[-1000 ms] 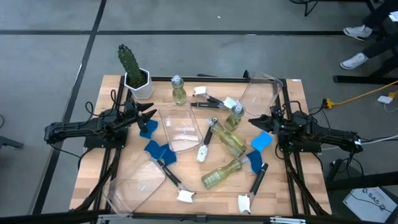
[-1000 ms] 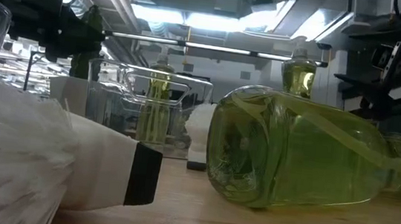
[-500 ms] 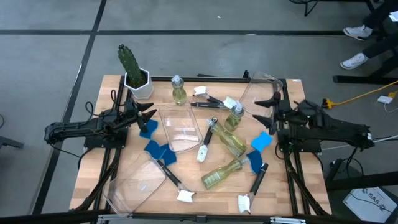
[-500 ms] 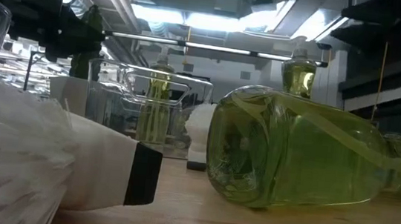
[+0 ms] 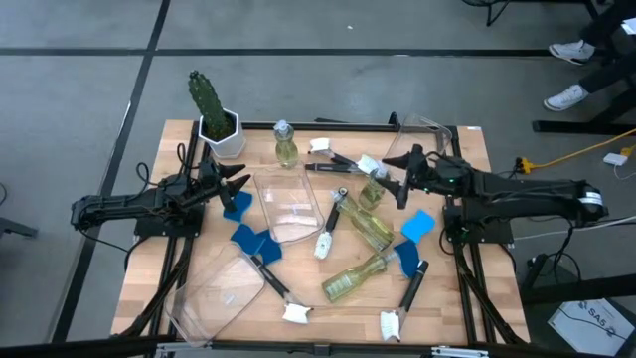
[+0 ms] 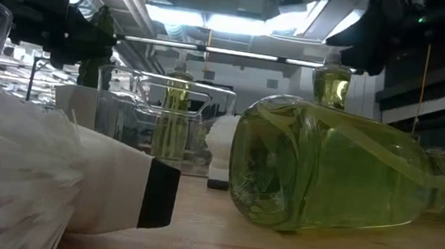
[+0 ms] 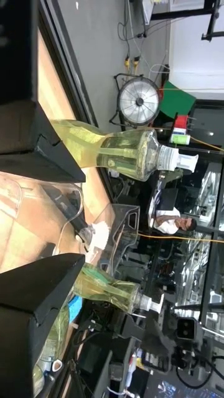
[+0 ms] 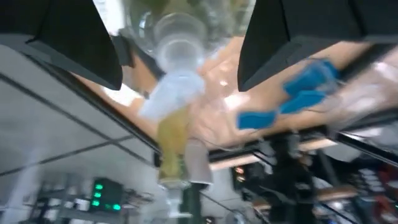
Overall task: Pick & Place Kitchen Sink Supplies
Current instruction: Put the green dish soap into the top right transparent bin
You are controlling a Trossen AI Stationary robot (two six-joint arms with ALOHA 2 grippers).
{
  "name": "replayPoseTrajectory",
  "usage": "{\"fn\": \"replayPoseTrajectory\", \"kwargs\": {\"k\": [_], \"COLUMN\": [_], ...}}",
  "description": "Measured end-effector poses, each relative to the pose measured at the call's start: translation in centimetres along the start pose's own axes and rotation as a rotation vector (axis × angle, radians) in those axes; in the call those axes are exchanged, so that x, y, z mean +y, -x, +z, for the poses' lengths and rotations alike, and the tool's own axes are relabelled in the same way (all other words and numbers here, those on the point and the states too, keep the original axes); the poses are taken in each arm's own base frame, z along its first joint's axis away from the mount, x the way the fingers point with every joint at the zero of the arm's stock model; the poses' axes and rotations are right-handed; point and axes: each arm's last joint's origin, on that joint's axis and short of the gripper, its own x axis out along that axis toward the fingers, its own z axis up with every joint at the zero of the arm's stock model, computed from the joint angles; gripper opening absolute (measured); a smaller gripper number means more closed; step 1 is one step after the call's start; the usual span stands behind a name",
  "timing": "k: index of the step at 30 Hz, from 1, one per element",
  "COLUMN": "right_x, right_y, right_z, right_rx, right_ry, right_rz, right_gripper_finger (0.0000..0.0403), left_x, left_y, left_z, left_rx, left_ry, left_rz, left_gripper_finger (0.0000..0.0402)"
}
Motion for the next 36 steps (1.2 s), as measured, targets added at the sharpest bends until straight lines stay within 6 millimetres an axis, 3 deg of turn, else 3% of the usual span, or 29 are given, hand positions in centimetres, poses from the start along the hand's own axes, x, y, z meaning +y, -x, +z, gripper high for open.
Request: {"fn": "replayPoseTrajectory", "kwargs": {"k": [16, 20, 29, 36], "right_x": [0.3, 0.4, 0.3, 0.3], "right_y": [-2.1, -2.3, -2.0, -2.0], "right_z": [-0.6, -0.3, 0.1, 0.2], "right_rx": [0.009, -0.027, -0.061, -0.068], "right_ry": [-0.148, -0.149, -0.155, -0.217], "right_rz": [-0.017, -0.011, -0.026, -0.021], "right_gripper_finger": [0.0303, 0.0251, 0.0073, 0.0066], "left_x": [0.0, 0.0, 0.0, 0.0], "left_y": [0.0, 0.0, 0.0, 0.0], "left_z": [0.0, 0.0, 0.0, 0.0], "left_rx": [0.000, 0.000, 0.000, 0.000], "left_ry": [0.000, 0.000, 0.000, 0.000], "left_rz": [0.000, 0.000, 0.000, 0.000], "left_gripper_finger": [0.0190, 0.0190, 0.0190, 0.0191]}}
